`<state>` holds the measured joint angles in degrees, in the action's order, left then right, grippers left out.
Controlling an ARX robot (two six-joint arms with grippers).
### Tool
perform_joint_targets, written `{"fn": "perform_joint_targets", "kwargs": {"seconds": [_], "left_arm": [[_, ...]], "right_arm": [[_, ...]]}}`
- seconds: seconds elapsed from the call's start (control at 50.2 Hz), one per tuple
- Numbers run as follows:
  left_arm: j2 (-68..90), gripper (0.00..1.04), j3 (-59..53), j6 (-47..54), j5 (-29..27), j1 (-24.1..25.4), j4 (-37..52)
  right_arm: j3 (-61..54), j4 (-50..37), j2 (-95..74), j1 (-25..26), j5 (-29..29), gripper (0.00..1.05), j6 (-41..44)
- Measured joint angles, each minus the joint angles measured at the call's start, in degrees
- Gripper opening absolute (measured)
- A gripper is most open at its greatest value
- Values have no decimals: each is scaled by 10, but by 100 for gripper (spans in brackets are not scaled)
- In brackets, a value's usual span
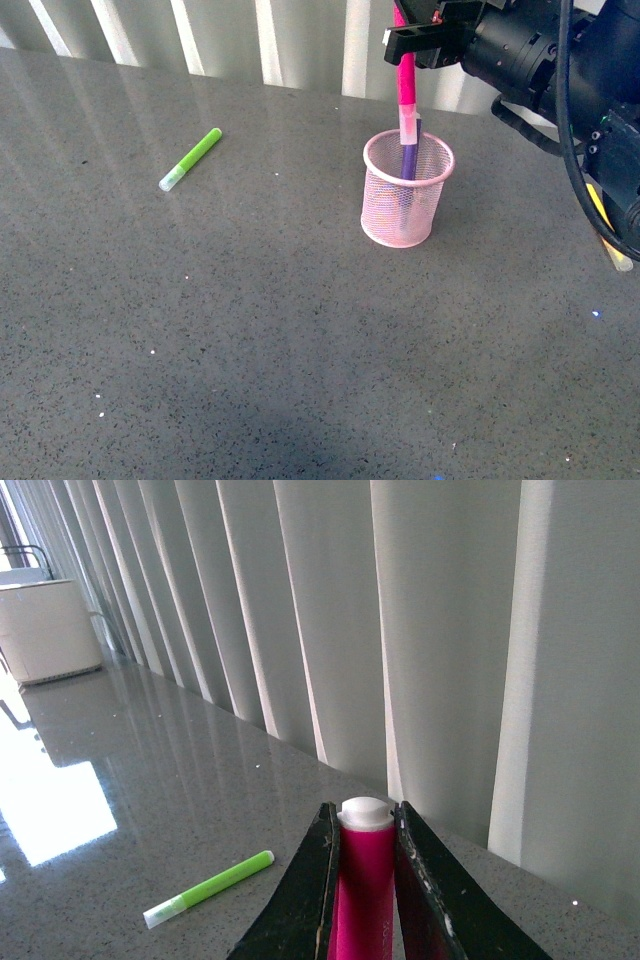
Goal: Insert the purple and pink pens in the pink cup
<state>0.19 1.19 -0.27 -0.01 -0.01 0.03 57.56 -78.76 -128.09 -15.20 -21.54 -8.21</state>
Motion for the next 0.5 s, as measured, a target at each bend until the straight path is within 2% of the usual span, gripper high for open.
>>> {"fn": "perform_joint_targets", "kwargs": {"seconds": [0.498], "left_arm": [[0, 98, 0, 0, 0, 0, 0]], "right_arm": [[53, 5, -58, 0, -3, 11, -15]]}}
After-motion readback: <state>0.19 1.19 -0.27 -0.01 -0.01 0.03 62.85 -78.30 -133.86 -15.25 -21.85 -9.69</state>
